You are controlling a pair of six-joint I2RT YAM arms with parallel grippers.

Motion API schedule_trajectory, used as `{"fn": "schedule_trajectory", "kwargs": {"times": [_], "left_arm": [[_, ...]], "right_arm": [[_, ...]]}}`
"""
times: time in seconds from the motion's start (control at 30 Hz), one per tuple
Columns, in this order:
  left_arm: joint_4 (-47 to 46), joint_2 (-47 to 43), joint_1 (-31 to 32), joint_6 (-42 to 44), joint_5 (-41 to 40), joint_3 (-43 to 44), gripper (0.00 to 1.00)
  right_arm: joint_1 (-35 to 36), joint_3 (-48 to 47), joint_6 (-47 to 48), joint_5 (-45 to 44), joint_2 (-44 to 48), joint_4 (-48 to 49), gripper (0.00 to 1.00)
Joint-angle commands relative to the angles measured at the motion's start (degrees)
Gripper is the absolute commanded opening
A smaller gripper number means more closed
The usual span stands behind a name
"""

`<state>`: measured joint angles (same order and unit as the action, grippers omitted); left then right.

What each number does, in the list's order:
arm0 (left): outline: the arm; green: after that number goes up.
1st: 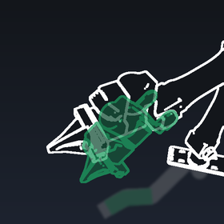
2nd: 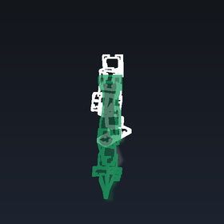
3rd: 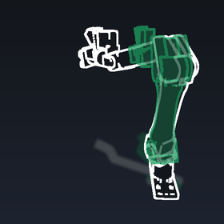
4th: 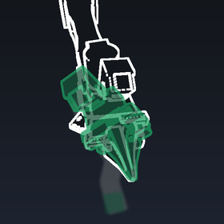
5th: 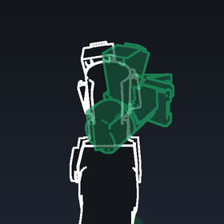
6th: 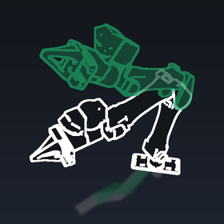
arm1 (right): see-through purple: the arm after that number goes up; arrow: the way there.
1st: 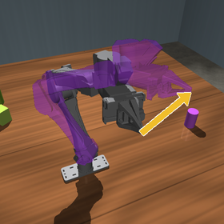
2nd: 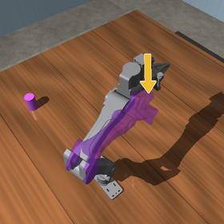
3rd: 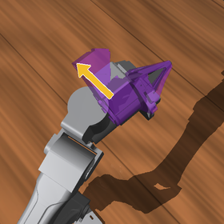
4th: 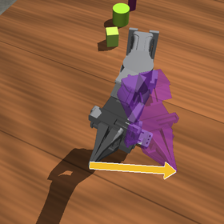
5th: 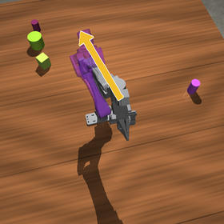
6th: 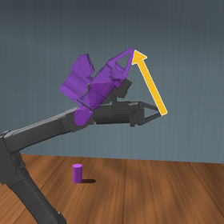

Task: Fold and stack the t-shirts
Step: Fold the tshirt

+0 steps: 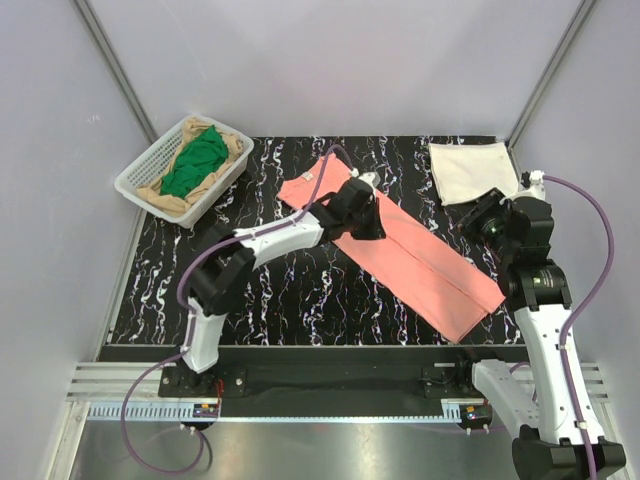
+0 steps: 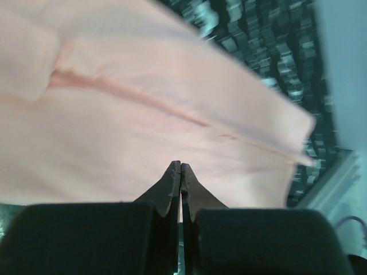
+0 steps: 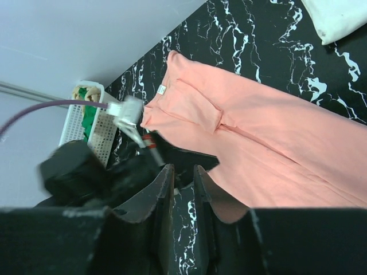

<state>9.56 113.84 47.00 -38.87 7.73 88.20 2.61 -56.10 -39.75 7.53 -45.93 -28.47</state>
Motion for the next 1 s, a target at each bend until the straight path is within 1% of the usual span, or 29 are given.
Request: {"fn": "schedule_trajectory", "kwargs": {"times": [0.0,0.07,0.13,0.3,0.33,0.53,0.73,0.83,0.93,0.97], "left_arm": [[2.6,3.0,-1.1,-0.9,-1.5,0.7,0.00],[5.5,4.2,-0.7,-1.2,-1.0,0.9,0.00],[6.0,4.2,-0.3,-1.0,-1.8,0.0,0.00],[12.6,7.4,-0.3,1.1,-7.5,0.1,0.00],[13.3,8.0,-0.5,1.4,-7.6,0.4,0.00],[18.6,10.4,-3.4,1.8,-9.7,1.8,0.00],[22.1,9.6,-7.7,5.6,-13.0,2.2,0.00],[23.2,11.3,-11.0,9.0,-13.8,5.0,0.00],[24.5,14.6,-14.5,12.2,-13.9,11.1,0.00],[24.7,16.2,-15.7,13.9,-13.4,14.9,0.00]], "right_arm": [[-0.1,-2.5,1.3,2.1,0.9,-1.0,0.28],[-0.1,-2.4,1.3,2.5,0.4,-0.9,0.28],[-0.1,-2.0,1.3,3.1,0.1,-0.9,0.28],[-0.1,-0.6,0.2,3.3,-0.1,-0.1,0.28],[-0.1,-0.7,0.2,3.4,-0.4,0.1,0.28],[-0.1,-0.9,1.2,4.0,-2.7,0.3,0.28],[-0.1,1.4,1.4,4.2,-6.0,1.8,0.30],[-0.1,2.1,0.6,4.9,-7.1,3.2,0.30],[-0.1,2.6,0.6,5.0,-7.8,4.5,0.31],[-0.1,2.9,0.9,5.0,-8.0,4.7,0.31]]}}
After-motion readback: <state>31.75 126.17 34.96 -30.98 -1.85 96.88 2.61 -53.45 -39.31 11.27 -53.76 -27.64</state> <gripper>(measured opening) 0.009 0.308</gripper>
